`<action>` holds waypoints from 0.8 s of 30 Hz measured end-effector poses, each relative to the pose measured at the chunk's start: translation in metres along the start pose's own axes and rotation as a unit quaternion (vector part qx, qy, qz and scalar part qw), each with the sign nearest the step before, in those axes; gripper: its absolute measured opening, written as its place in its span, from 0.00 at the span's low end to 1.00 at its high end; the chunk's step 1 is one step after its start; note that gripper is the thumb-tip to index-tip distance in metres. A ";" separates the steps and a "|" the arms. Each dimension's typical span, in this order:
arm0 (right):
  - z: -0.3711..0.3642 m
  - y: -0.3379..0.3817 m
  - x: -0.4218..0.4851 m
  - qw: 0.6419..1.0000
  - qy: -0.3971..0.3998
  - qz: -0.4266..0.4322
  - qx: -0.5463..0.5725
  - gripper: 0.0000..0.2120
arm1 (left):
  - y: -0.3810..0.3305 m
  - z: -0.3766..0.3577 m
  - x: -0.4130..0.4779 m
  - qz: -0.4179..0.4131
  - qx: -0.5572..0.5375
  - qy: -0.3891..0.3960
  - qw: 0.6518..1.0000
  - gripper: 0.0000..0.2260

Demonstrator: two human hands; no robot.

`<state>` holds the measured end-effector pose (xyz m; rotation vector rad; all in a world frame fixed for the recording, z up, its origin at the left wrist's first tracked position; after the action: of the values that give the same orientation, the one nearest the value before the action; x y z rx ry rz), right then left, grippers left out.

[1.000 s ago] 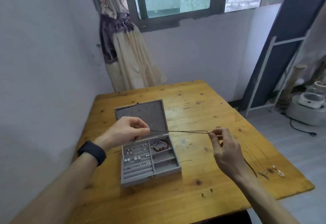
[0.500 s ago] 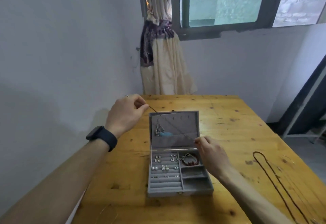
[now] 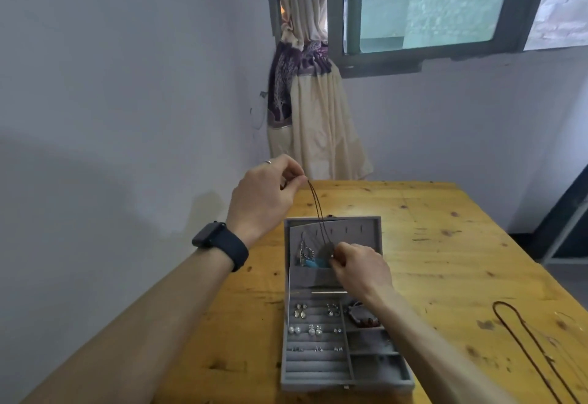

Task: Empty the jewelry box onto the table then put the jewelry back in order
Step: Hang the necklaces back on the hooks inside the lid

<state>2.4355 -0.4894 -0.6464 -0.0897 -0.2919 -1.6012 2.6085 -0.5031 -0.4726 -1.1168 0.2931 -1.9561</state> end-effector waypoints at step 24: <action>0.032 -0.018 0.018 0.914 0.018 -0.043 0.404 0.05 | 0.022 -0.076 0.013 0.091 0.020 0.133 0.987 0.05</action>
<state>2.4131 -0.4988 -0.6137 0.5958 -0.9153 -1.4535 2.5569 -0.5411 -0.5214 -0.7737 0.4783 -1.9360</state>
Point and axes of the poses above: each hand's wrist, its own x-axis towards the middle knuckle, its own z-axis out of the back of the hand, y = z × x, the point moved 7 cm from there along x, towards the middle knuckle, and after that the axes turned 15 degrees about -x, right-handed, at the moved point
